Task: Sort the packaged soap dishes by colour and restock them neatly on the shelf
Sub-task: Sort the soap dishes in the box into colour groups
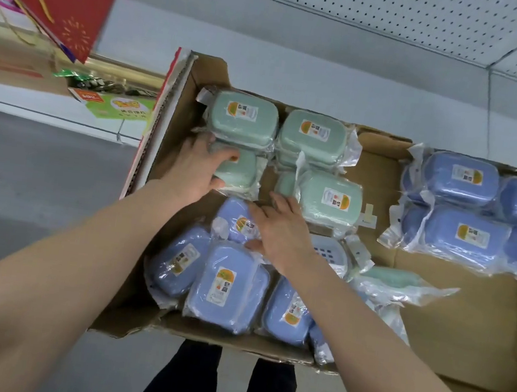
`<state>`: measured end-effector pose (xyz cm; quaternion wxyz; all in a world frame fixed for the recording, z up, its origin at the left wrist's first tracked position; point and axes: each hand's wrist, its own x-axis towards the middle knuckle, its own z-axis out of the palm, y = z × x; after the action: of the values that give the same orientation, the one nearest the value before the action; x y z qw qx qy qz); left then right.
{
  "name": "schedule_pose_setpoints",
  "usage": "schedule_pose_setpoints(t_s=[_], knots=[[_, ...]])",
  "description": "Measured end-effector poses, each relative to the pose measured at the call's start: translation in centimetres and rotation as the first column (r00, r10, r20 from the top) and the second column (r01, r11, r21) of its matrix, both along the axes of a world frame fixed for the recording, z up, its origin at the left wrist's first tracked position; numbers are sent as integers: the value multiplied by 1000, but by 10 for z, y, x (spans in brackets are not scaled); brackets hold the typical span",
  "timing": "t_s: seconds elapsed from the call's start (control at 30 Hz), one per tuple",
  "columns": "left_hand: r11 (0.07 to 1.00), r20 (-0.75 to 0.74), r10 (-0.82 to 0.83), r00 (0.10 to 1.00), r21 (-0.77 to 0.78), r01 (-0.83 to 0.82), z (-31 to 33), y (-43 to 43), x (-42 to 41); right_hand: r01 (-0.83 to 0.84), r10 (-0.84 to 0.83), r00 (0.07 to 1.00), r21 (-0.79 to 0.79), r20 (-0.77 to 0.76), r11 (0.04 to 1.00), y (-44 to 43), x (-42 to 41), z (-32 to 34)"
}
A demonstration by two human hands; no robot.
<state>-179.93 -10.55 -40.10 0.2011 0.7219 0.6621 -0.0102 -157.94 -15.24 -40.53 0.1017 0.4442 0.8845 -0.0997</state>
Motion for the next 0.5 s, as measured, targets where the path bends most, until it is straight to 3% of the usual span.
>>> schedule_pose_setpoints(t_s=[0.17, 0.3, 0.4, 0.5], knots=[[999, -28, -34, 999, -3, 33, -1, -20, 0, -64, 64, 998, 23, -16, 998, -15, 7, 4], [988, -82, -67, 994, 137, 77, 7, -31, 4, -44, 94, 977, 253, -190, 967, -21, 42, 19], [970, -23, -99, 995, 221, 101, 20, -44, 34, 40, 8, 987, 294, -159, 955, -22, 95, 36], [950, 63, -206, 977, 252, 184, 31, -61, 82, 166, -142, 983, 221, -118, 961, -27, 151, 49]])
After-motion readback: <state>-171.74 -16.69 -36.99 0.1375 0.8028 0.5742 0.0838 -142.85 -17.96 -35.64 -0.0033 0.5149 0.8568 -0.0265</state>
